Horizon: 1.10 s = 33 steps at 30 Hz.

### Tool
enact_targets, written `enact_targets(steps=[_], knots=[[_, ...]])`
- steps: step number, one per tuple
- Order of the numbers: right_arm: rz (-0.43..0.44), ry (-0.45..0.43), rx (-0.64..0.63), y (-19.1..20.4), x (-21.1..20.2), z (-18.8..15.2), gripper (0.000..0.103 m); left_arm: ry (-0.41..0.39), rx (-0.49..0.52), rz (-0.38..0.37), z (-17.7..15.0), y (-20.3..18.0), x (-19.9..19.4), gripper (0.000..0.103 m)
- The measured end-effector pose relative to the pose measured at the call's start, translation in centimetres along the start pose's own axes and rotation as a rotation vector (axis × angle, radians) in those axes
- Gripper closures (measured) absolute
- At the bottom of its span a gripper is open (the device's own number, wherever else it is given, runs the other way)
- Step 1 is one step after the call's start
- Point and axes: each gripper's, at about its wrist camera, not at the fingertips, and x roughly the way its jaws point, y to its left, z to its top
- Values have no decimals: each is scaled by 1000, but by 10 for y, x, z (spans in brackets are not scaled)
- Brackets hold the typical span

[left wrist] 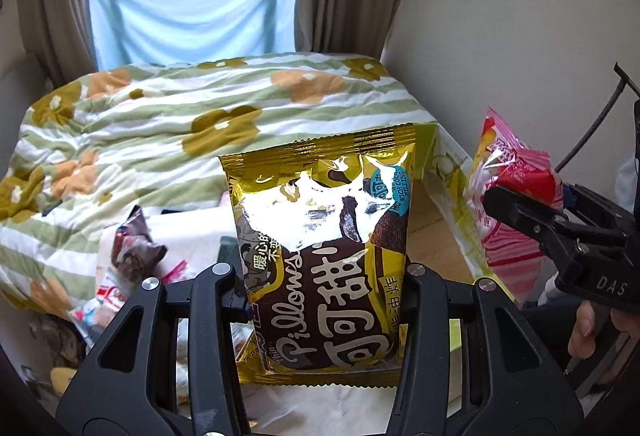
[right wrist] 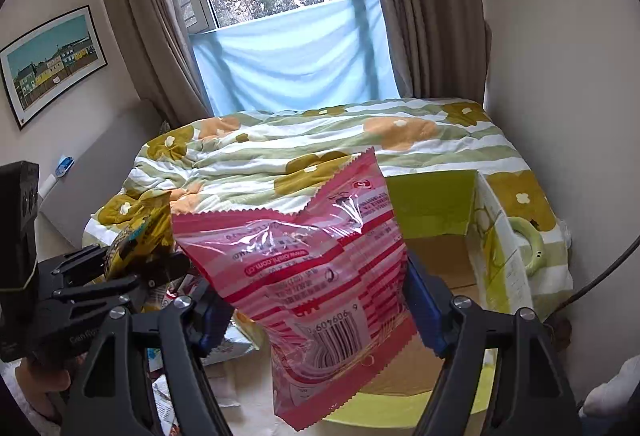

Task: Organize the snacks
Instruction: 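Lift both held bags and carry them over the open yellow box, then release the gold bag into the box with the left tool while the right tool drops the pink bag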

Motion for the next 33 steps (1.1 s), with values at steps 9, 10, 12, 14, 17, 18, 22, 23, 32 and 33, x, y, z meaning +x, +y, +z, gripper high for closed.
enact_targets(steps=[9, 10, 12, 14, 17, 18, 22, 23, 32, 33], knots=[[41, 85, 21, -100, 30, 28, 31, 128, -27, 36, 44, -66, 130, 63], [44, 94, 24, -107, 34, 29, 31, 147, -18, 47, 45, -71, 141, 63], [50, 112, 37, -120, 41, 31, 31, 175, 2, 75, 44, -80, 160, 61], [68, 126, 58, -131, 49, 31, 31, 195, 22, 110, 42, -88, 176, 51], [80, 144, 72, -143, 58, 30, 31, 196, 18, 140, 36, -89, 187, 10], [83, 149, 78, -144, 59, 28, 31, 196, 15, 147, 35, -88, 188, 10], [105, 163, 101, -154, 64, 24, 31, 209, 28, 179, 32, -89, 189, 10], [113, 167, 97, -155, 65, 24, 31, 208, 18, 175, 31, -88, 186, 10], [186, 174, 65, -150, 79, 46, 30, 127, 26, 260, 16, -94, 126, 10], [191, 178, 58, -147, 83, 48, 30, 121, 23, 265, 16, -94, 121, 10]])
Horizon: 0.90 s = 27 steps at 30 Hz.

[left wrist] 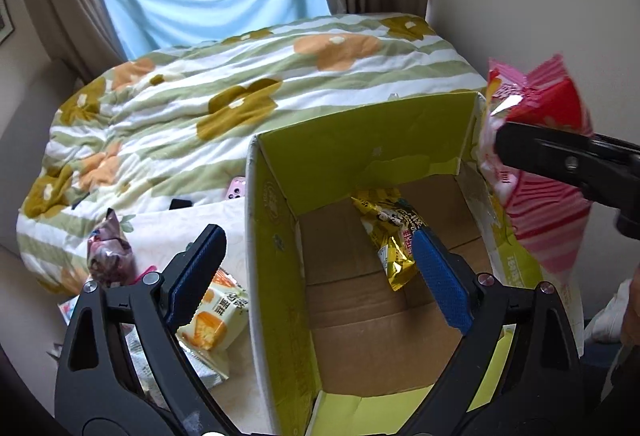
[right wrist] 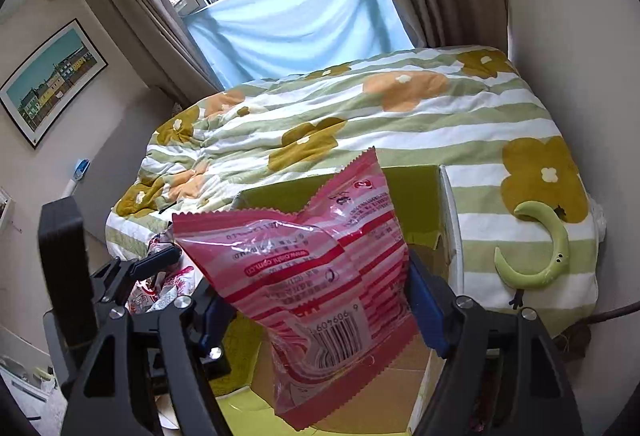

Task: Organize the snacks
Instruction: 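Release the gold bag into the box with the left tool while the right tool drops the pink bag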

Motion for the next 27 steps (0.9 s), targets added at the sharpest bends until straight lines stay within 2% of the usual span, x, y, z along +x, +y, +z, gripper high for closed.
enact_targets(steps=[10, 12, 13, 14, 18, 27], knots=[[-66, 97, -42, -4, 62, 10, 28, -4, -45, 23, -2, 17, -16, 10], [-90, 114, -34, -9, 71, 8, 17, 2, -50, 27, -2, 19, -16, 10], [-93, 116, -25, -12, 72, 7, 8, 5, -52, 30, -2, 21, -15, 10], [-90, 109, -14, -15, 73, 6, 5, 8, -55, 31, -3, 21, -16, 10], [-78, 59, 3, -20, 65, 1, 4, 17, -66, 24, -6, 24, -16, 10], [-116, 40, -12, -15, 38, -7, 4, 5, -62, -1, -19, 29, -37, 10]])
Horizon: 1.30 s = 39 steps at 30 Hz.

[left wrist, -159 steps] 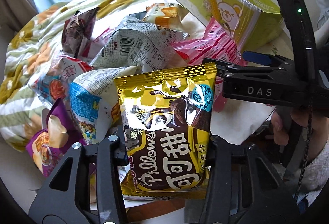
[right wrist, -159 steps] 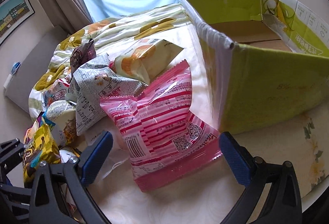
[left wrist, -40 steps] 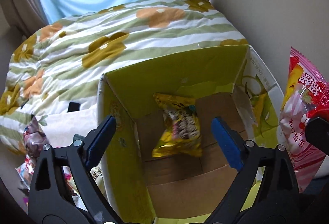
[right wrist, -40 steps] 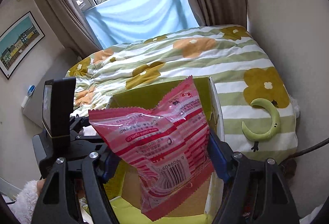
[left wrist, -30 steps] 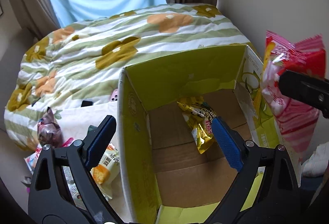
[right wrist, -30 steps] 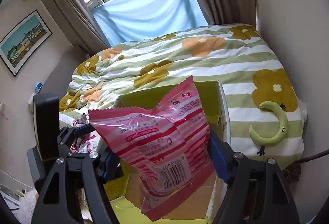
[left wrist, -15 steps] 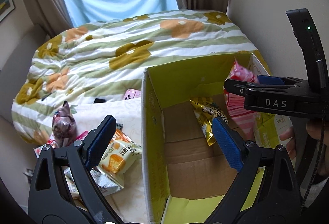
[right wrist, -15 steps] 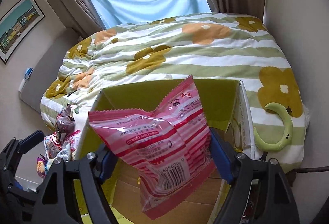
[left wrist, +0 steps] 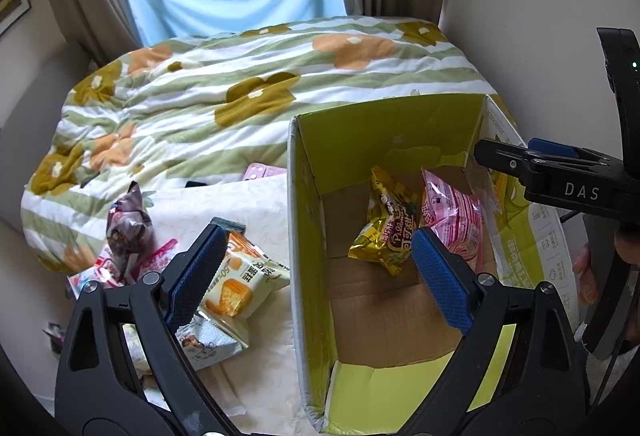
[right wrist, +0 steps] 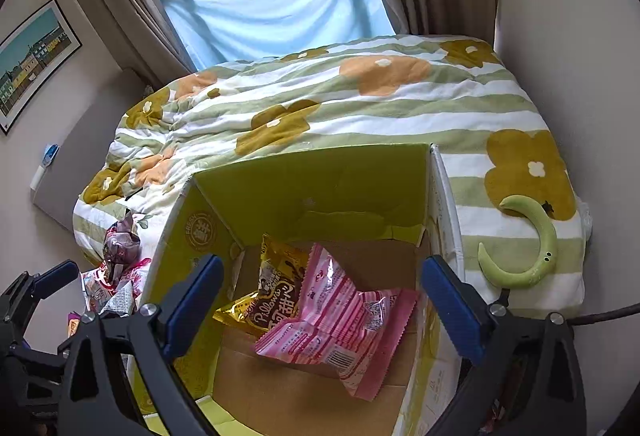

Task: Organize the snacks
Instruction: 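Release the gold bag into the box with the left tool while the right tool drops the pink bag, then grasp the white TATRE bag with the left tool while the right tool grasps a grey printed bag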

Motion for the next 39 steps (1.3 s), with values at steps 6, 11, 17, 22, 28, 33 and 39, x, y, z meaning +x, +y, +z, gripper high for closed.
enact_targets(steps=[6, 11, 17, 22, 28, 33, 39], knots=[[-35, -38, -43, 20, -42, -11, 4, -55, 9, -35, -9, 16, -38, 10], [-49, -91, -50, 50, -80, -29, 4, -96, 24, -59, -26, 44, -76, 10], [-76, -149, -30, 95, -112, -58, 4, -112, 28, -78, -57, 94, -107, 10], [-47, -171, 13, 134, -124, -85, 4, -105, 13, -80, -90, 147, -124, 10], [-42, -175, 16, 189, -121, -121, 4, -72, -13, -88, -134, 208, -133, 10], [-18, -161, 10, 229, -106, -152, 4, -16, -42, -102, -174, 250, -127, 10], [-1, -115, -13, 266, -73, -180, 4, 71, -102, -146, -213, 272, -101, 10]])
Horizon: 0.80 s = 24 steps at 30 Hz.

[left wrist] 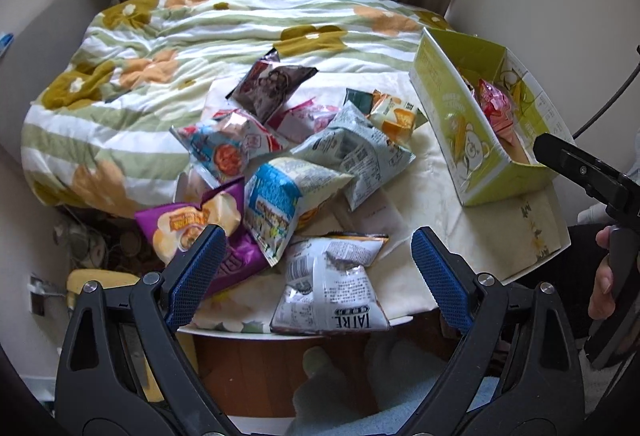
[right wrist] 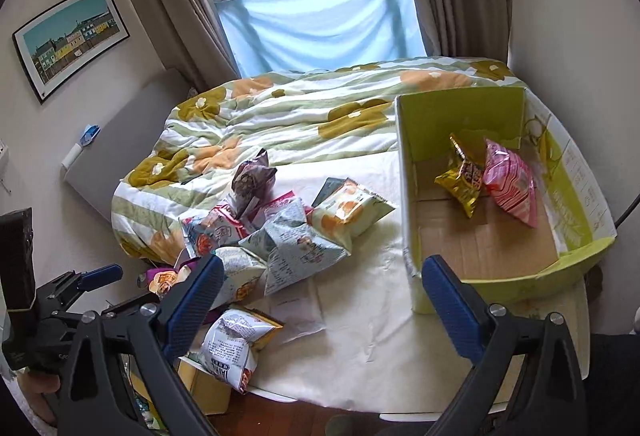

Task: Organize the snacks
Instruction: 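Grasp the white TATRE bag with the left tool while the right tool grasps a grey printed bag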

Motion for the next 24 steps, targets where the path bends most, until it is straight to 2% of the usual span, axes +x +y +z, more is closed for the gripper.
enact_targets(steps=[3, 12, 21, 24], knots=[[12, 26, -31, 13, 20, -8, 4, 28, -18, -13, -14, 3, 15, 10], [67, 87, -212, 29, 86, -10, 4, 127, -83, 14, -37, -4, 76, 10], [125, 153, -338, 29, 149, -5, 5, 235, -111, 82, -48, -19, 131, 10], [137, 182, -364, 29, 166, -3, 11, 260, -132, 103, -50, -18, 145, 10]])
